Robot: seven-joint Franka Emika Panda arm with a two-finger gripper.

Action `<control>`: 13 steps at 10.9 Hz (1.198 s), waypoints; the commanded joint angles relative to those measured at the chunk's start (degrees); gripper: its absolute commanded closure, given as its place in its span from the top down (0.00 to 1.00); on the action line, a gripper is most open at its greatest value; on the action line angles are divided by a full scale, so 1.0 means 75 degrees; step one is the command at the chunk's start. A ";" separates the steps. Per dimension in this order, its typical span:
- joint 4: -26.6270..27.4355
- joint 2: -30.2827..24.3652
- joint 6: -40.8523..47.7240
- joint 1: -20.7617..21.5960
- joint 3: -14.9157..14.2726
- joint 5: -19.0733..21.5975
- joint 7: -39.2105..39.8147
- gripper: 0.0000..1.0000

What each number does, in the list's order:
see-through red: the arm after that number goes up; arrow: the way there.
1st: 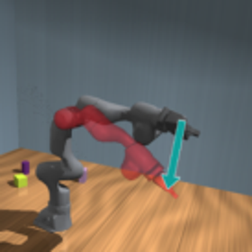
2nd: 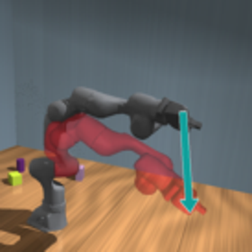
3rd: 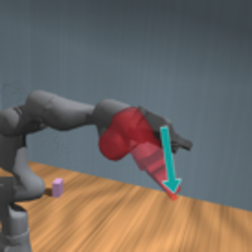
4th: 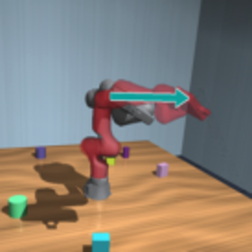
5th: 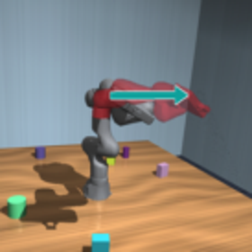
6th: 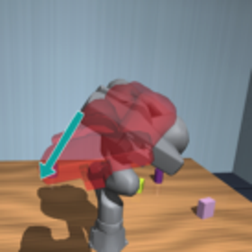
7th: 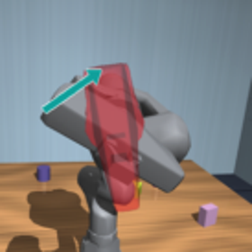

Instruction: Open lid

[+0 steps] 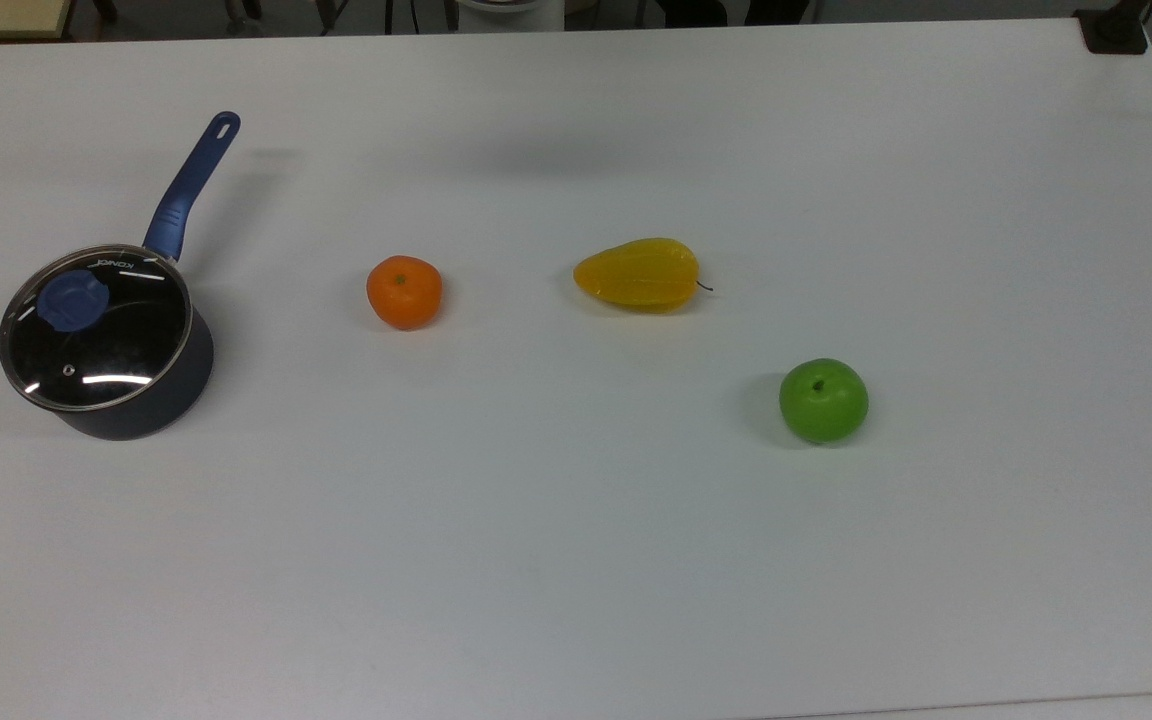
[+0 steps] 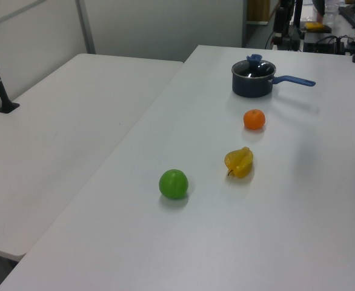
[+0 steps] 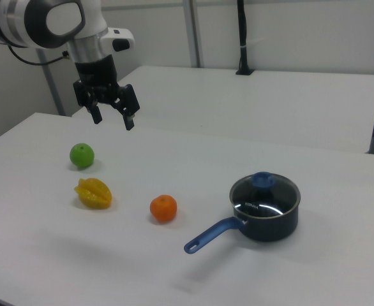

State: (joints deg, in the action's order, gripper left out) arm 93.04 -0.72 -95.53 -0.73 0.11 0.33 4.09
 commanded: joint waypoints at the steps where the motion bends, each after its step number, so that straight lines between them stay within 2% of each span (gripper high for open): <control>1: 0.0028 -0.0009 0.0000 0.0039 -0.0026 0.0050 -0.0100 1.00; 9: 0.0004 0.0049 -0.0024 -0.0031 -0.0026 0.0062 -0.0077 1.00; 11: -0.0054 0.0084 -0.0105 -0.0078 -0.0131 0.0039 -0.0018 1.00; 13: -0.0054 0.0225 -0.0548 -0.0428 -0.0202 0.0027 0.0005 1.00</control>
State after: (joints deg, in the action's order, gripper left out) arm 93.09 -0.33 -95.81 -1.66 -0.63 0.32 4.00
